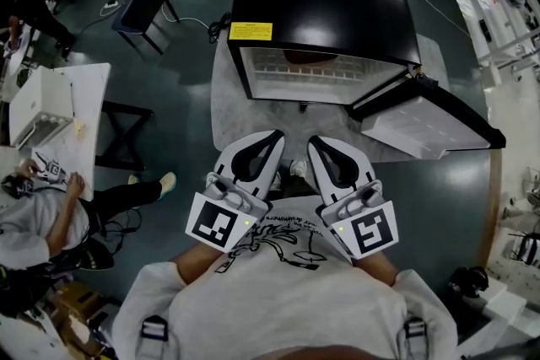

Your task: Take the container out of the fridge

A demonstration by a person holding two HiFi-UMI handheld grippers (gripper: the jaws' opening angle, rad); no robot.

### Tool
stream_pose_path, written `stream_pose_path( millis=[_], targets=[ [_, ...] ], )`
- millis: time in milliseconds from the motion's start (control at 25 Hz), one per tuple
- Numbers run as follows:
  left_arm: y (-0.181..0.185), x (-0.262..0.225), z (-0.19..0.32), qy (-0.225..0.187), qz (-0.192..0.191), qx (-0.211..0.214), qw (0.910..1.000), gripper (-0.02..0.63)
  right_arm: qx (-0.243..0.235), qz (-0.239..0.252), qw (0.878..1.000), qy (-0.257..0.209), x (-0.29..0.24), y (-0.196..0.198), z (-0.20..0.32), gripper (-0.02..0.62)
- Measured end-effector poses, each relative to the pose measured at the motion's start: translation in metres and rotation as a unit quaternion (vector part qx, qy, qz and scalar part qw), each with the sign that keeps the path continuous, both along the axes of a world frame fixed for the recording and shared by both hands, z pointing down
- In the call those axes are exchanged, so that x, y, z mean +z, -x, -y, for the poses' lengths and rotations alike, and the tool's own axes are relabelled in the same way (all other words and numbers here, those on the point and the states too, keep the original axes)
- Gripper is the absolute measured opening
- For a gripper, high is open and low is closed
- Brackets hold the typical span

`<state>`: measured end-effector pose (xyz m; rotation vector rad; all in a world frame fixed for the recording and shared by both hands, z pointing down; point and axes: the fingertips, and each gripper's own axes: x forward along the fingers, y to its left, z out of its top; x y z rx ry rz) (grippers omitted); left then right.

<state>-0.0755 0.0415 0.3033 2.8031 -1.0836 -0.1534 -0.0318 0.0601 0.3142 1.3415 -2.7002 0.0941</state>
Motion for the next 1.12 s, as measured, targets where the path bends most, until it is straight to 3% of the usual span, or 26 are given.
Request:
stream_pose_path(
  millis=[200,520,760,1120],
  targets=[
    [-0.008,0.003,0.009,-0.003,0.017,0.004,0.9998,0.015,-0.002,-0.003,1.000,-0.001,0.000,-0.007,0.009,0.029],
    [-0.031,0.000,0.023,0.003,0.005,-0.002,1.0000,0.015,0.002,-0.003,1.000,-0.015,-0.005,-0.032,0.025,0.029],
    [-0.053,0.007,0.032,-0.004,0.032,0.002,0.9995,0.015,0.009,0.006,1.000,-0.027,-0.010,-0.056,0.039,0.029],
    [-0.096,0.001,0.051,0.007,0.017,-0.010,0.9998,0.015,0.000,0.009,1.000,-0.028,-0.010,-0.096,0.058,0.029]
  ],
)
